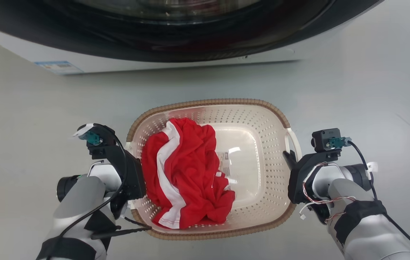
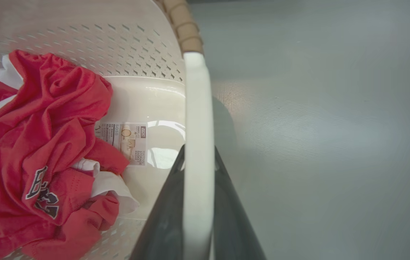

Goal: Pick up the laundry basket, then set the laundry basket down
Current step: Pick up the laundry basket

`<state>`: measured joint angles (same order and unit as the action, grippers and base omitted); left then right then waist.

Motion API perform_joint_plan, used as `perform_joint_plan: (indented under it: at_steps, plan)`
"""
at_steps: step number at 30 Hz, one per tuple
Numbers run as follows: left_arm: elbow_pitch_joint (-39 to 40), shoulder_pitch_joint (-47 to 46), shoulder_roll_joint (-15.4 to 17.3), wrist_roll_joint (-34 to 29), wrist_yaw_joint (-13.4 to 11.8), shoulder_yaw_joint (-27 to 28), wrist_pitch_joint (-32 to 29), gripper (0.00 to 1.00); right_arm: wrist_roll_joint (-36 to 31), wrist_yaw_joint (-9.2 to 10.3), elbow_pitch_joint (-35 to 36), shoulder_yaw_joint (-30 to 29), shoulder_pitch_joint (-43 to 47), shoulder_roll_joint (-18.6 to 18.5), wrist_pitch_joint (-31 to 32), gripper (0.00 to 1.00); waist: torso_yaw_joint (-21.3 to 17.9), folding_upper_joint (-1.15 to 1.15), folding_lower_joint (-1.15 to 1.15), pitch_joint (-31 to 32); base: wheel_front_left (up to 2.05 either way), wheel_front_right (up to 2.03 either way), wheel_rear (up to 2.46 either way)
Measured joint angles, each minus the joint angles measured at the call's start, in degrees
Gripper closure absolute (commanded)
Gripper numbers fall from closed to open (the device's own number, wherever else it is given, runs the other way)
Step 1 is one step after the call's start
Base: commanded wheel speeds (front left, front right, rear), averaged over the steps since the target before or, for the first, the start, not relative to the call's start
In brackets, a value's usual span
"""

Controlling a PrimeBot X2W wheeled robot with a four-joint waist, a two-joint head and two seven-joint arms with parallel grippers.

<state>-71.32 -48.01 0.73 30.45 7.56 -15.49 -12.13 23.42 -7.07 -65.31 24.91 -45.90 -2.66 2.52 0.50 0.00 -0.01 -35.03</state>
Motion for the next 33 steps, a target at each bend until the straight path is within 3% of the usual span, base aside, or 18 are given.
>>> perform_joint_plan:
  at_steps: [15, 33]
  plan:
    - [-1.4, 1.1, -0.4, 3.1, 0.0, -0.2, -7.9, 1.00, 2.9, -0.53, -5.1, 0.4, -0.1, 0.6, 7.1, 1.00, 0.1, 0.00, 0.00, 10.4, 0.00, 0.00, 0.00]
    - [-2.5, 2.4, 0.0, 6.1, 0.0, 0.4, -15.1, 1.00, 9.0, -0.58, -3.5, 3.6, 1.3, 0.4, 15.2, 1.00, 0.6, 0.00, 0.00, 20.9, 0.00, 0.00, 0.00]
